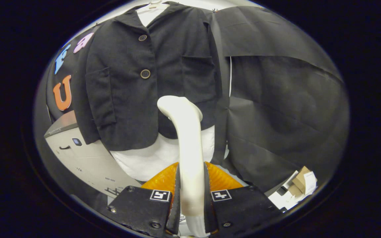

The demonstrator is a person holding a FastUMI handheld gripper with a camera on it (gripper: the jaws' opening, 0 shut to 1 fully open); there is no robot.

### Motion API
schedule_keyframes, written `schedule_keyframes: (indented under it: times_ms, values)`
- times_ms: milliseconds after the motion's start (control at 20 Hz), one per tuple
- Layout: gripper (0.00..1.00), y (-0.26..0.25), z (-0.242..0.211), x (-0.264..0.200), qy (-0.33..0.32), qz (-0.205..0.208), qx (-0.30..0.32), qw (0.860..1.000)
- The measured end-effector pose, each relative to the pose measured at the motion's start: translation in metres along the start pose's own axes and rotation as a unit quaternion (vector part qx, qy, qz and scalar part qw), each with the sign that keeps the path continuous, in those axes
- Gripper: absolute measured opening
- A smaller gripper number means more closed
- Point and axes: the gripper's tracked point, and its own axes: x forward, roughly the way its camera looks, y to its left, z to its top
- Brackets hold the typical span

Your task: Iron the clothes twice with a garment steamer, once on the left side and once on the right side.

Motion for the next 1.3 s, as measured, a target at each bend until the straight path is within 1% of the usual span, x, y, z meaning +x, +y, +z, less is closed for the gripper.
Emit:
schedule_keyframes:
  times_ms: [150,350,650,800,900,1300]
  values:
    - [0.32,0.0,-0.004,-0.002,0.006,0.006,0.01,1.0]
    - [0.32,-0.005,0.013,-0.02,-0.009,0.011,0.017,1.0]
    - [0.32,-0.004,0.042,-0.07,-0.044,0.034,0.021,0.998]
    - [0.32,0.012,0.049,-0.099,-0.054,0.057,0.021,0.997]
    - [0.32,0.021,0.05,-0.118,-0.062,0.068,0.009,0.996]
    - [0.32,0.065,0.028,-0.179,-0.067,0.109,-0.027,0.991]
